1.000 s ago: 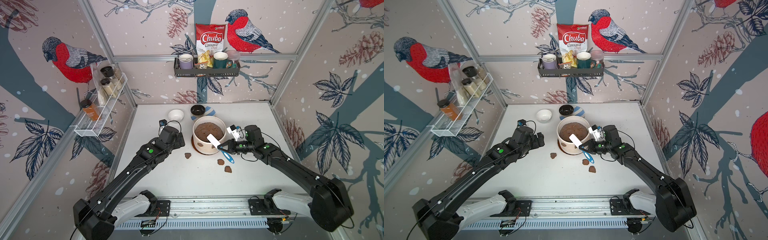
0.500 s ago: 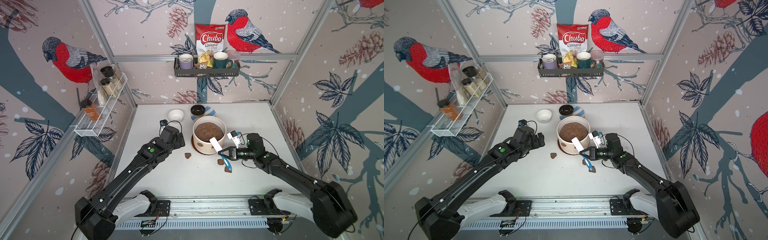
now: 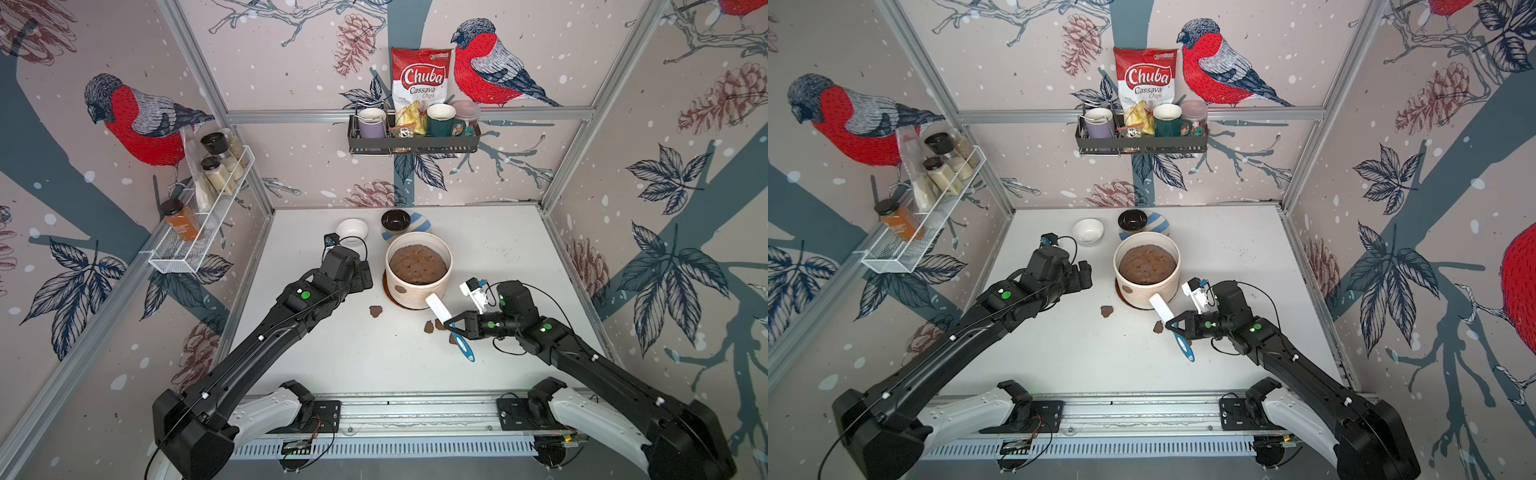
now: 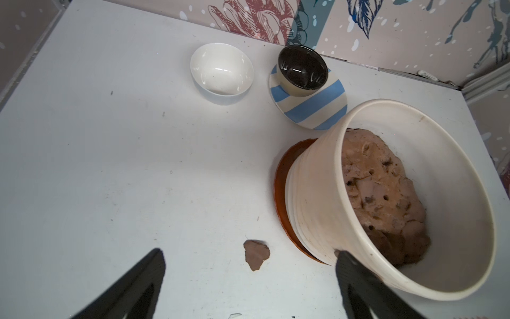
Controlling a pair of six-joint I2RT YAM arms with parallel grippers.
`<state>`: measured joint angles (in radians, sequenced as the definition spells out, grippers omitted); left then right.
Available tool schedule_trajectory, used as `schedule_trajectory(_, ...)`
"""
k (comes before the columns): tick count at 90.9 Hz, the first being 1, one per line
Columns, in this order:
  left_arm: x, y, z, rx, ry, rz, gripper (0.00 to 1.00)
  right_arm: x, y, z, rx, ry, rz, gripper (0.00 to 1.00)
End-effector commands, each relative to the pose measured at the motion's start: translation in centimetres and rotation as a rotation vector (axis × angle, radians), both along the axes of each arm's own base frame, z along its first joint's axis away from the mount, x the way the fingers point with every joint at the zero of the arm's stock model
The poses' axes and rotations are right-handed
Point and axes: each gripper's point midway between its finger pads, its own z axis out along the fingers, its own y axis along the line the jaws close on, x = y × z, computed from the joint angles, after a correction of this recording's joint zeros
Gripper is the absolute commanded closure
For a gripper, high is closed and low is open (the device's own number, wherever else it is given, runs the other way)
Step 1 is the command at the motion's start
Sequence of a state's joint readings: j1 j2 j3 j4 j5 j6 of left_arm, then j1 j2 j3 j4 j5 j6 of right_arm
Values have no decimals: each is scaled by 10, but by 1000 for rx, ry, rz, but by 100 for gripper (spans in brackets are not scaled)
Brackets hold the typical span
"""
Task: Scrub the dried mud off the ceramic pot
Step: Brush off the soil from the pot.
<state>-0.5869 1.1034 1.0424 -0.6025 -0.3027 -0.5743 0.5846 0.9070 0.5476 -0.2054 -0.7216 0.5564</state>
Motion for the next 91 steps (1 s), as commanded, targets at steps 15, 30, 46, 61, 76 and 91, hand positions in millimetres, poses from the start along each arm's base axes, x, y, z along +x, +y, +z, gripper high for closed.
schedule_trajectory(15, 4, 10, 1, -59, 18, 43, 4, -5, 35, 35, -82, -73, 88, 100)
schedule_trajectory(30, 5, 35, -9, -72, 34, 102, 4, 26, 59, 56, -80, -120, -7, 100)
schedule_trajectory(46, 11, 66, -22, -77, 80, 154, 4, 60, 75, 56, -89, -140, -89, 100)
schedule_trajectory(61, 13, 84, -33, 3, 77, 168, 4, 73, 85, 36, -122, -80, -109, 100)
schedule_trajectory(76, 15, 92, -50, 71, 96, 166, 4, 71, 84, 19, -131, -54, -106, 100)
schedule_trajectory(91, 18, 92, -57, 77, 107, 155, 4, 61, 95, 7, -103, -12, -33, 100)
